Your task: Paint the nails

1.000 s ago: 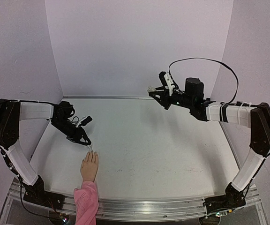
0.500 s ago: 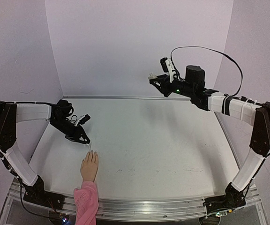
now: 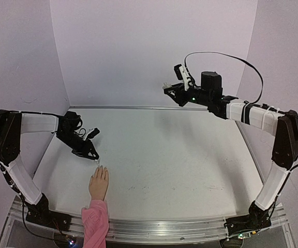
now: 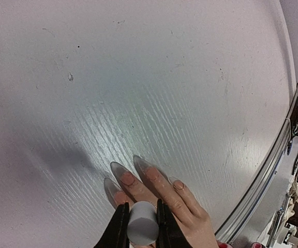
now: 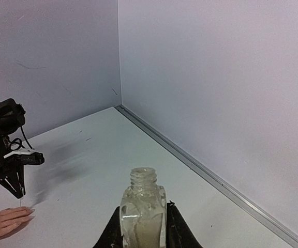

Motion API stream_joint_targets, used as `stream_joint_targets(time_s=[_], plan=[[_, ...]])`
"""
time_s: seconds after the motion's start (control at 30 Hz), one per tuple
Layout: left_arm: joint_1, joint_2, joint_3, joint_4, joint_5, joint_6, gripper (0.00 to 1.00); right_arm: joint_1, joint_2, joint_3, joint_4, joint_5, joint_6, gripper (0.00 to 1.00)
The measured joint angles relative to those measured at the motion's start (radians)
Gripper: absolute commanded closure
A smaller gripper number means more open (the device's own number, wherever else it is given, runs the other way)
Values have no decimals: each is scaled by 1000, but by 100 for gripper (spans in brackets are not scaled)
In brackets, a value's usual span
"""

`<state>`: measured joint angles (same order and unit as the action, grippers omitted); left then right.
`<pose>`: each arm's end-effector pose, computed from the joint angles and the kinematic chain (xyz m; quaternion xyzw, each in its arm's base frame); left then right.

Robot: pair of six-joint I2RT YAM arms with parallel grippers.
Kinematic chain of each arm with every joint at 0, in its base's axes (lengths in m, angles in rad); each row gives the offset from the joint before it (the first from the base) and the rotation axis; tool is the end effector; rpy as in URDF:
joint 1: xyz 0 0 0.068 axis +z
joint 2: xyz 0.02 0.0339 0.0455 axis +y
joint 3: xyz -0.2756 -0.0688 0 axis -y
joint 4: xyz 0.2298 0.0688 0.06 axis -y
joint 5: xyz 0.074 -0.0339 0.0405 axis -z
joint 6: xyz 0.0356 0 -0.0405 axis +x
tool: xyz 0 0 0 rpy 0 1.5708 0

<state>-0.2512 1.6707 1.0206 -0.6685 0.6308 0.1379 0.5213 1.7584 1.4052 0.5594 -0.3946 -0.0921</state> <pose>0.2780 -0.0930 0.1969 0.2206 0.9178 -0.3140 0.1019 0.3508 0.2172 0.3830 -0.3317 0.5436 0.2828 0.7173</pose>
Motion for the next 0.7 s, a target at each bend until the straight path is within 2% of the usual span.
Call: stream_joint_targets(time_s=[0.7], plan=[[2,77,41,53,-5,-10,100,0,10,2,-14,14,7,100]])
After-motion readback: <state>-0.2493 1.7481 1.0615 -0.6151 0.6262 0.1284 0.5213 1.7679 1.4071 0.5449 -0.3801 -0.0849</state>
